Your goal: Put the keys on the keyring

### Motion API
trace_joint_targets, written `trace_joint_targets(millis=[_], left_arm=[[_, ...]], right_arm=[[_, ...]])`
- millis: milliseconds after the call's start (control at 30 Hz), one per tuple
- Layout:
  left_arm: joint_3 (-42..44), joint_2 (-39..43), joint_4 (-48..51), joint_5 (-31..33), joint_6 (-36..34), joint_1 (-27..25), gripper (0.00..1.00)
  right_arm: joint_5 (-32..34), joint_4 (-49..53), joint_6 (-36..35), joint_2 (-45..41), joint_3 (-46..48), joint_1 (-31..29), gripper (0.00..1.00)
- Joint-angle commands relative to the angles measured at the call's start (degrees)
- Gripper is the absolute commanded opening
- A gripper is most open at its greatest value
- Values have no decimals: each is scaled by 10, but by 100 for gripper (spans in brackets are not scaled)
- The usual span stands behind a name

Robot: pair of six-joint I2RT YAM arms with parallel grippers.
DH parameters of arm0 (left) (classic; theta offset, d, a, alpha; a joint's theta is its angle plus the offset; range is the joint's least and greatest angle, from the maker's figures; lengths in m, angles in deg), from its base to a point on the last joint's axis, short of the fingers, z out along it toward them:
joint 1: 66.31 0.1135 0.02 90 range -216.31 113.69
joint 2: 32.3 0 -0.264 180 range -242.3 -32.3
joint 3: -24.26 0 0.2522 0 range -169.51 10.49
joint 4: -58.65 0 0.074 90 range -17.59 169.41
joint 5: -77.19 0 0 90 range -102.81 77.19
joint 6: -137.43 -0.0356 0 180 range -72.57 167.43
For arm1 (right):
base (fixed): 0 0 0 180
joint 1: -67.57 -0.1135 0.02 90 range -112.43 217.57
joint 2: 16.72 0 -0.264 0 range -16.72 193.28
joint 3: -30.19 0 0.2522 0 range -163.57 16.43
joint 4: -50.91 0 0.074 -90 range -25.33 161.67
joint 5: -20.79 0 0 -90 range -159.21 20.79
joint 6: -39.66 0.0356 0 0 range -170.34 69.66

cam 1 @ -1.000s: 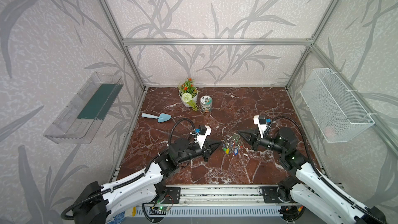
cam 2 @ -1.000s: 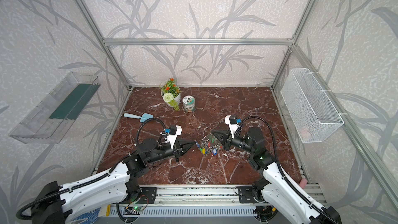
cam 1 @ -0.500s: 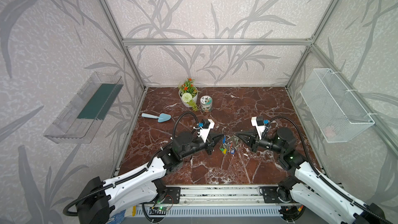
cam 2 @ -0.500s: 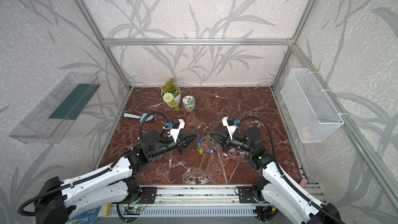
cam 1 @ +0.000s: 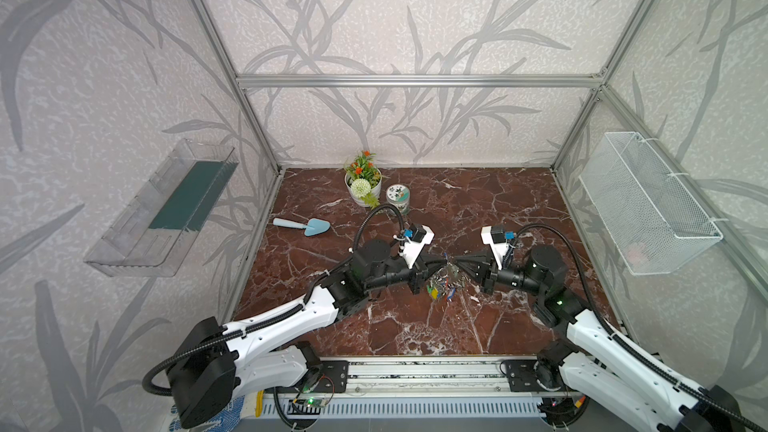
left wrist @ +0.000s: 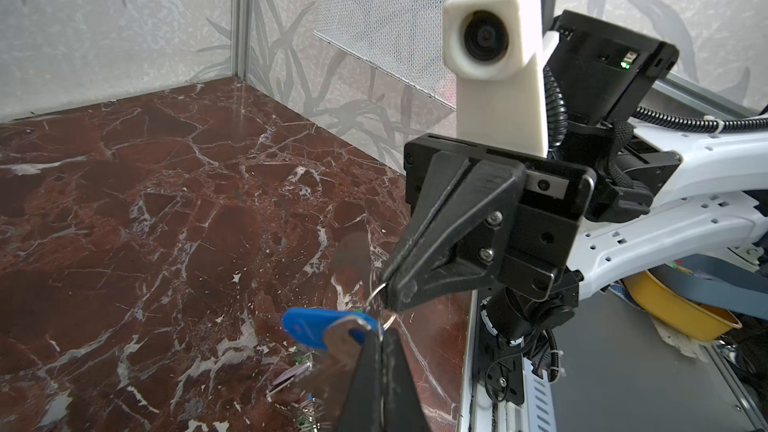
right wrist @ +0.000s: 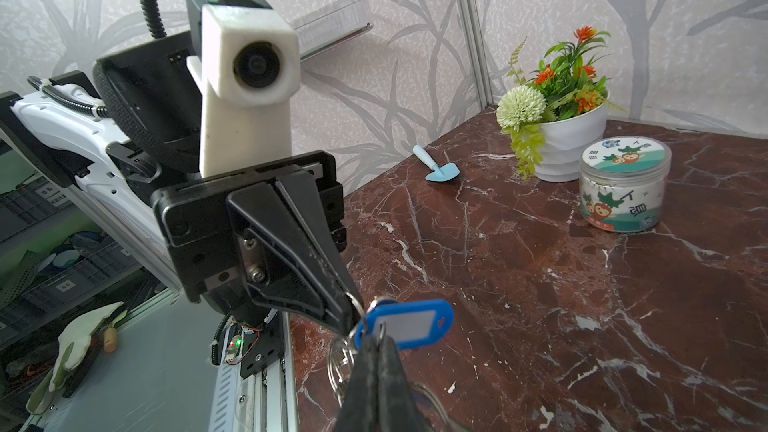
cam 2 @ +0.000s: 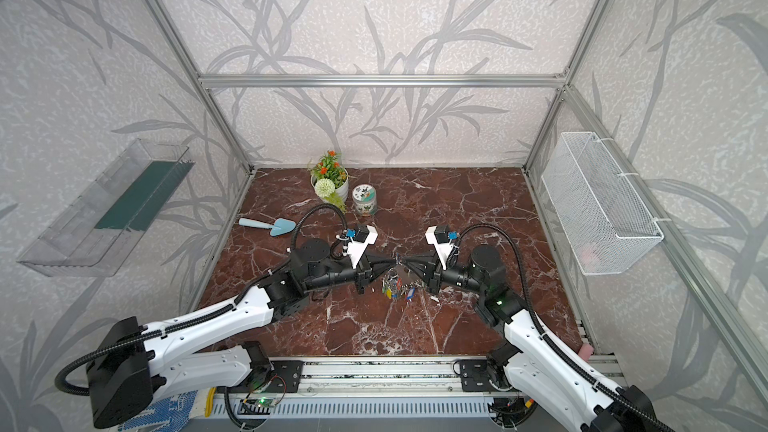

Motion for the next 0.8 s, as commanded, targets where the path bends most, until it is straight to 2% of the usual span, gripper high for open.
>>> trace_joint_targets(millis=[0,167,433,767], left_arm=[[-22,-7,-13,-29,10,3,0],[-22,-7,-15,-8,22,4,0],[-25,-26,-31,-20,43,4,0],[-20,-23,-31,29,71,4,0]], right_arm=[[-7,-38,-9,-8,-10,-5,0],[-5,-36,-11,-13,-7,-6,0],[-5,-36,-11,-14,-6,-7,0],[-8,-37,-12,-14,-4,-9,0]])
